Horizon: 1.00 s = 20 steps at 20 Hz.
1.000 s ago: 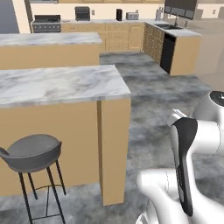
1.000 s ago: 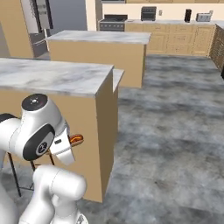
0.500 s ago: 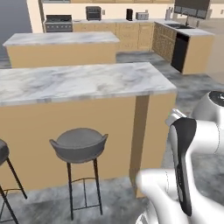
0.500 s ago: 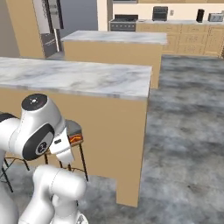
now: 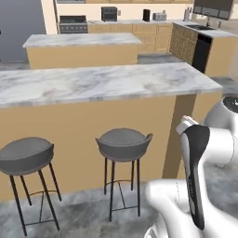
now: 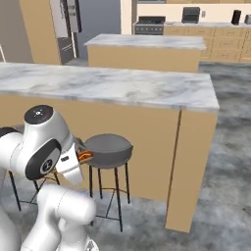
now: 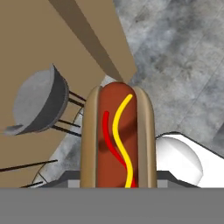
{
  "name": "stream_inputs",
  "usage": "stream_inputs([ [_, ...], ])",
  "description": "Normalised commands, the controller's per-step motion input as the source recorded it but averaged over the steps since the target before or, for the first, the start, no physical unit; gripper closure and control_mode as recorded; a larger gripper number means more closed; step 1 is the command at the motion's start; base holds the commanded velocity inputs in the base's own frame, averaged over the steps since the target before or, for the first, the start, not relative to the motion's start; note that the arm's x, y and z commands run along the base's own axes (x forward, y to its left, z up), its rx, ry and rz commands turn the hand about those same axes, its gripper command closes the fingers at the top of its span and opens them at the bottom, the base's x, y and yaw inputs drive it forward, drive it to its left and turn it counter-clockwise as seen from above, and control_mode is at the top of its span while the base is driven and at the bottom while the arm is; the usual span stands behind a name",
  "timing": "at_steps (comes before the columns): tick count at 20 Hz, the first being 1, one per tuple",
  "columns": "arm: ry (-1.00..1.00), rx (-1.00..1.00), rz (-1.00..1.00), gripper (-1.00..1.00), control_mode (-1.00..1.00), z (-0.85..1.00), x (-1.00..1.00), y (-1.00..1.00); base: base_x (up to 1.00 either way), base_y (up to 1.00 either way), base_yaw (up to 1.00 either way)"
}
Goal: Place the cold items (broccoli and cucumber) from the fridge in one tupperware on the dining counter. Place the warm items (kebab skewer and hot dog) in the stove area in another tupperware.
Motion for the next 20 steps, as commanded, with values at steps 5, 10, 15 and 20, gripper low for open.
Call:
stream_inputs([
  [5,0.00,0.00,0.00,1.00,1.00,0.00,0.00,0.00,-0.12,0.93,0.00],
  [10,0.00,0.00,0.00,1.00,1.00,0.00,0.00,0.00,-0.01,0.89,0.00],
  [15,0.00,0.00,0.00,1.00,1.00,0.00,0.00,0.00,0.00,0.82,0.00],
  [20,0.00,0.00,0.00,1.00,1.00,0.00,0.00,0.00,0.00,0.66,0.00],
])
